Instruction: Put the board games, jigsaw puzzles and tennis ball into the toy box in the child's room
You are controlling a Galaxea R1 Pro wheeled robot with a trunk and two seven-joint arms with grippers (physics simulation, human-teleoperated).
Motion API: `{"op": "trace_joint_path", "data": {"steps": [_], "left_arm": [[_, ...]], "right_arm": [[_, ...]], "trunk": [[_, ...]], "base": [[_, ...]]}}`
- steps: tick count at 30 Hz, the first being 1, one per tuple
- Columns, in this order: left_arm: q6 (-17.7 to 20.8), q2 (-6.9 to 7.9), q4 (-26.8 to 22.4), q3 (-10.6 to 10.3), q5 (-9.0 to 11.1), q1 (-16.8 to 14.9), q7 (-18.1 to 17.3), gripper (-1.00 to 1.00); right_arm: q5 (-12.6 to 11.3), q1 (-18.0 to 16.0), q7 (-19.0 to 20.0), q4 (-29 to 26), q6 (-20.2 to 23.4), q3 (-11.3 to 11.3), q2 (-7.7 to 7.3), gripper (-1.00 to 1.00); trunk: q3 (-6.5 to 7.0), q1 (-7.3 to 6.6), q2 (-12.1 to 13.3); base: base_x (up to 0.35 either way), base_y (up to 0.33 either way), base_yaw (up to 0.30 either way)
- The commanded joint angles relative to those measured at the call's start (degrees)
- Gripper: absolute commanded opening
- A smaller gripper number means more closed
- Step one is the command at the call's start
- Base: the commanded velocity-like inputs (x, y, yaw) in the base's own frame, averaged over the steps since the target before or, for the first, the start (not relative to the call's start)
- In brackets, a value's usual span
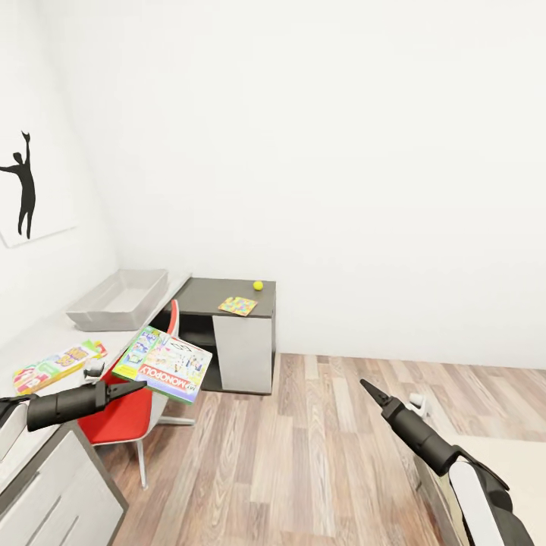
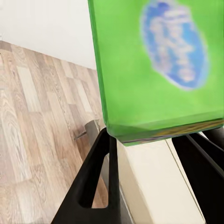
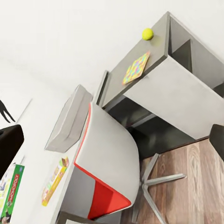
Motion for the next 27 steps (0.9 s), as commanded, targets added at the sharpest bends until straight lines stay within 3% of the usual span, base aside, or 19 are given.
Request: {"op": "trace_joint_path", "data": {"steps": [1, 8, 13, 15, 23, 27], "left_arm": [[0.5, 0.02, 0.0, 0.0, 0.4, -0.1, -0.1, -1.0], [0.7, 0.45, -0.3, 0.4, 1.0, -0.1, -2.4, -1.0], [1.4, 2.21, -0.3, 1.9, 0.7, 0.0, -14.5, -1.0], [1.6, 2.92, -0.2, 2.9, 0.7, 0.0, -17.3, -1.0], [1.7, 3.34, 1.2, 5.3, 0.8, -0.1, -19.1, -1.0], [1.7, 3.25, 1.5, 6.1, 0.6, -0.1, -19.0, -1.0]], "right_arm": [[-0.3, -0.1, 0.0, 0.0, 0.5, -0.1, 0.02, 1.0], [-0.4, -0.1, 0.0, -0.4, 0.5, -0.4, -0.32, 1.0], [-0.4, 0.0, -0.2, -2.0, 0.8, -0.3, -0.59, 1.0], [-0.4, 0.0, -0.5, -3.4, 1.0, 0.0, -0.52, 1.0], [-0.4, 0.0, -0.7, -4.7, 1.4, 0.3, 0.16, 1.0], [-0.4, -0.3, -0.9, -4.6, 1.4, 3.6, 0.14, 1.0]], "trunk": [[-0.13, 0.07, -0.1], [-0.13, 0.07, -0.1], [-0.13, 0.07, -0.1], [-0.13, 0.07, -0.1], [-0.13, 0.07, -0.1], [-0.13, 0.07, -0.1]], "base": [[0.325, 0.0, 0.0], [0.298, 0.0, 0.018], [0.229, 0.0, 0.222], [0.216, 0.0, 0.275], [0.243, 0.0, 0.285], [0.312, 0.0, 0.287]]}}
